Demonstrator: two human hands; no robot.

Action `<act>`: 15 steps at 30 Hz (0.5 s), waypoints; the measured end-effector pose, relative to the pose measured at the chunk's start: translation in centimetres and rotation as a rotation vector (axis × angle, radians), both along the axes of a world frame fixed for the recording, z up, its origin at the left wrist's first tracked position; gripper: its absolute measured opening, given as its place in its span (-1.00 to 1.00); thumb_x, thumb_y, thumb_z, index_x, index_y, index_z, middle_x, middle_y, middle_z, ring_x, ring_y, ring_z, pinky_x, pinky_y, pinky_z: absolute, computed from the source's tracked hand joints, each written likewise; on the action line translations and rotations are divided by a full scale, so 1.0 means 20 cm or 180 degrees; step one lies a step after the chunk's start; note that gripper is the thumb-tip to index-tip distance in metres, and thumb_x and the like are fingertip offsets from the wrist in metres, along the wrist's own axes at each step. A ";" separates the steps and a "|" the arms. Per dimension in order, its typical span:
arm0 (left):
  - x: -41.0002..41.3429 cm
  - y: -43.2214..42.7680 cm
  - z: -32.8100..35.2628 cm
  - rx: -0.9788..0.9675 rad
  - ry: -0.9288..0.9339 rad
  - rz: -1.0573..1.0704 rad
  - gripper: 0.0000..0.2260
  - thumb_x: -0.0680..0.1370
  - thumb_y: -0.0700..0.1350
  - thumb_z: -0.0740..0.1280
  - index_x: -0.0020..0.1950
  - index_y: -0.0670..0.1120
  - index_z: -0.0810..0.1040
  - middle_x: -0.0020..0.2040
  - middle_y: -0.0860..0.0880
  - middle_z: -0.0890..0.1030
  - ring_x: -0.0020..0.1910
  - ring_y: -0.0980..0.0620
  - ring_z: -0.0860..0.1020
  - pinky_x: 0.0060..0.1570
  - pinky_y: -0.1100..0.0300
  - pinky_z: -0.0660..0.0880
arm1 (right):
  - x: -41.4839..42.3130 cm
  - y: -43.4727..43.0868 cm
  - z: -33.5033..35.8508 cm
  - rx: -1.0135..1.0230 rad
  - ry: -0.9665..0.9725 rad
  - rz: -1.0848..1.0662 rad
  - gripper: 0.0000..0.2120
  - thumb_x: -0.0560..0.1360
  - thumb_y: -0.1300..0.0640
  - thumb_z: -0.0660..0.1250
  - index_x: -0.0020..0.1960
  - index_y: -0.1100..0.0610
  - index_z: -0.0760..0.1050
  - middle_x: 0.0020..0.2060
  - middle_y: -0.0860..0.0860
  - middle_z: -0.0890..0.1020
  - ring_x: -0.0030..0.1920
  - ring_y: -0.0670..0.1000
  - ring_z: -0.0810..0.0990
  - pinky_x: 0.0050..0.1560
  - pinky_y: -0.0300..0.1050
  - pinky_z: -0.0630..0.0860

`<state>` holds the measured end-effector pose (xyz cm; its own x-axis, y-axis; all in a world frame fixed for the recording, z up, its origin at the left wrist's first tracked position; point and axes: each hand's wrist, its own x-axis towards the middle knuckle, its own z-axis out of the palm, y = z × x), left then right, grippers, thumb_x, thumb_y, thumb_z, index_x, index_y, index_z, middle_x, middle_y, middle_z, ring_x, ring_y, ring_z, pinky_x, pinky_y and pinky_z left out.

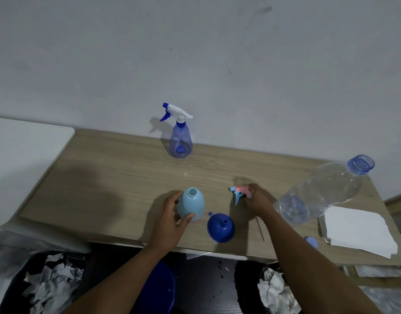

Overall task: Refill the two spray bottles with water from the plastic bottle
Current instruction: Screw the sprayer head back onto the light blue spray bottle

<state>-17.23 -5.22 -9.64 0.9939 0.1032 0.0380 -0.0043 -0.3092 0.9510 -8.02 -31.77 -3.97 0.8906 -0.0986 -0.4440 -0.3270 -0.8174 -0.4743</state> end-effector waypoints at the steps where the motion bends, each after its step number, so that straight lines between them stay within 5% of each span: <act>1: 0.00 0.00 0.01 -0.0054 0.0008 -0.0032 -0.35 0.44 -0.17 0.55 0.37 0.26 0.34 0.35 0.19 0.42 0.29 0.13 0.47 0.09 0.11 0.61 | 0.01 0.00 0.00 0.0061 0.0059 -0.0119 -0.72 0.62 0.21 0.29 0.31 0.23 0.47 0.21 0.22 0.60 0.12 0.11 0.57 0.17 -0.08 0.45; 5: 0.00 0.01 0.03 -0.0112 0.0003 -0.0169 -0.25 0.40 -0.23 0.58 0.42 0.21 0.29 0.43 0.04 0.36 0.36 0.14 0.41 0.04 0.37 0.55 | 0.00 0.00 0.02 0.0258 -0.0373 -0.0452 -0.66 0.54 0.18 0.40 0.27 0.22 0.43 0.08 0.16 0.63 -0.01 0.06 0.57 0.00 -0.07 0.50; 10: 0.03 0.02 -0.02 0.0243 -0.0106 -0.0400 -0.09 0.42 -0.12 0.56 0.54 0.31 0.06 0.55 0.23 0.15 0.52 0.14 0.22 0.35 -0.10 0.46 | 0.00 0.08 0.23 0.1316 -0.1693 -0.1109 -0.58 0.44 0.28 0.47 0.19 0.01 0.41 0.00 0.09 0.67 -0.12 0.15 0.64 -0.05 0.09 0.59; 15: 0.04 -0.03 -0.01 0.0579 -0.0307 -0.0522 -0.06 0.49 -0.16 0.50 0.53 0.40 -0.08 0.59 0.04 0.16 0.54 0.14 0.17 0.45 0.09 0.31 | -0.03 0.21 0.47 0.2609 -0.1665 -0.1454 -0.56 0.51 0.31 0.44 0.31 0.10 0.38 -0.06 0.13 0.68 -0.19 0.08 0.64 -0.03 0.04 0.65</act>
<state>-16.38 -5.79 -9.80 0.9877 -0.0763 0.1365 -0.1563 -0.4629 0.8725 -8.59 -27.57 5.44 0.9436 -0.3156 -0.1005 -0.1184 -0.0382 -0.9922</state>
